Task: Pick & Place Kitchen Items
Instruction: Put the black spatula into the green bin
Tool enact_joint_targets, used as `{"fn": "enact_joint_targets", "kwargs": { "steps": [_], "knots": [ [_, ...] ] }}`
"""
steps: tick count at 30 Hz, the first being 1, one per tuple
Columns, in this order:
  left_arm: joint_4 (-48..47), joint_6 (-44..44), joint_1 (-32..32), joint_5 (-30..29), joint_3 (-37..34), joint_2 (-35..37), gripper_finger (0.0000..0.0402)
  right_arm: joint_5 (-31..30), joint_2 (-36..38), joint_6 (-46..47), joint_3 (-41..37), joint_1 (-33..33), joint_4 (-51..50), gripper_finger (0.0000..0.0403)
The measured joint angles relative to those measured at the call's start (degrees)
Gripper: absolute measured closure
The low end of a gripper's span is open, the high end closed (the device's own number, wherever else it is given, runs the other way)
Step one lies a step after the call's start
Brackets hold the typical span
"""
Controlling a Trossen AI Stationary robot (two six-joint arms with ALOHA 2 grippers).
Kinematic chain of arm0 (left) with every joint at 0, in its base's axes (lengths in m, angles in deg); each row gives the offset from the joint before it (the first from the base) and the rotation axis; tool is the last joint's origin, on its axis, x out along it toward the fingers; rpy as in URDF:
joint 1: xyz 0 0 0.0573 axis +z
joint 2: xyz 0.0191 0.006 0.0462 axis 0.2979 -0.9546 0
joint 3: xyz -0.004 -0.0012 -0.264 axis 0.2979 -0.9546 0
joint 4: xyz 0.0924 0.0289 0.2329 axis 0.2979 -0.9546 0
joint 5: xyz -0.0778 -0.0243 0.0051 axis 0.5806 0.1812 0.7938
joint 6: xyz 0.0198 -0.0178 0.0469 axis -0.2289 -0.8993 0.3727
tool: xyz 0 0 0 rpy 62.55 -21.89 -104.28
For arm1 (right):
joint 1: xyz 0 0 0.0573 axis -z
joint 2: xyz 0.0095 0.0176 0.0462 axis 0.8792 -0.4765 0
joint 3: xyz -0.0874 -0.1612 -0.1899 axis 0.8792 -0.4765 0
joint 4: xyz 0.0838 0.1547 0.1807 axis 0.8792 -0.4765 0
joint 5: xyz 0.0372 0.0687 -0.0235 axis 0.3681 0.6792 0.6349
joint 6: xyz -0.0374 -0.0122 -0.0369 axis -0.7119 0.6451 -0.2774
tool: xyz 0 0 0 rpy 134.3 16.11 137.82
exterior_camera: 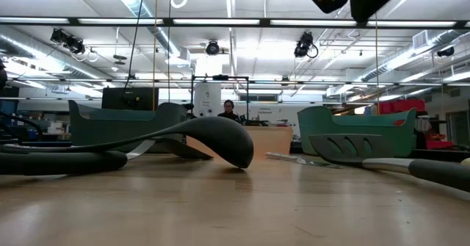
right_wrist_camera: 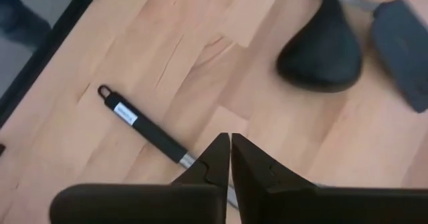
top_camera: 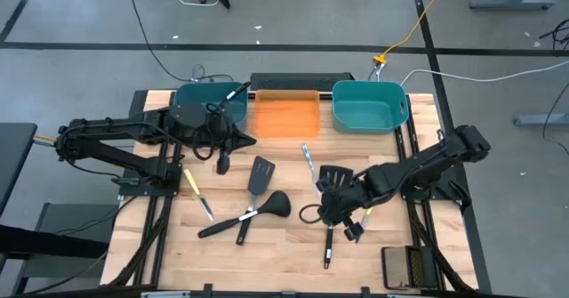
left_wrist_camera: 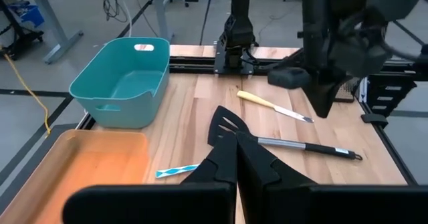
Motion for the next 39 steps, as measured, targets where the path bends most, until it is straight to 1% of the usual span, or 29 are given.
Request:
{"fn": "enact_joint_targets", "kwargs": {
  "steps": [6, 9, 14, 23, 28, 33, 39],
  "knots": [
    [-0.2, 0.0, 0.0, 0.1, 0.0, 0.0, 0.0400, 0.1, -3.0, -0.2, 0.0, -1.5, -0.7, 0.0349],
    [-0.2, 0.4, 0.0, 1.8, 0.0, 0.0, 0.0400, 0.1, -3.8, -1.1, 0.0, -2.1, -1.7, 0.0329],
    [-0.3, 1.1, 0.0, 4.0, 0.0, 0.0, 0.0400, 2.8, -4.0, -7.5, 0.0, -2.4, -2.0, 0.0293],
    [-0.3, 1.2, -0.1, 4.4, 0.0, 0.0, 0.0400, 2.9, -4.0, -16.2, 0.0, -2.4, -2.0, 0.0217],
    [-0.2, 2.6, -0.1, 4.3, 0.0, 0.0, 0.0399, 2.9, -4.0, -18.3, 0.0, -2.4, -3.3, 0.0181],
    [-0.3, 2.6, -0.1, 4.3, 0.0, 0.0, 0.0399, 2.9, -4.0, -21.0, 0.0, -2.3, -5.8, 0.0165],
    [-0.3, 2.6, -0.1, 3.9, 0.0, 0.0, 0.0398, 2.9, -4.0, -21.4, 0.0, -1.9, -6.1, 0.0169]
  ]
}}
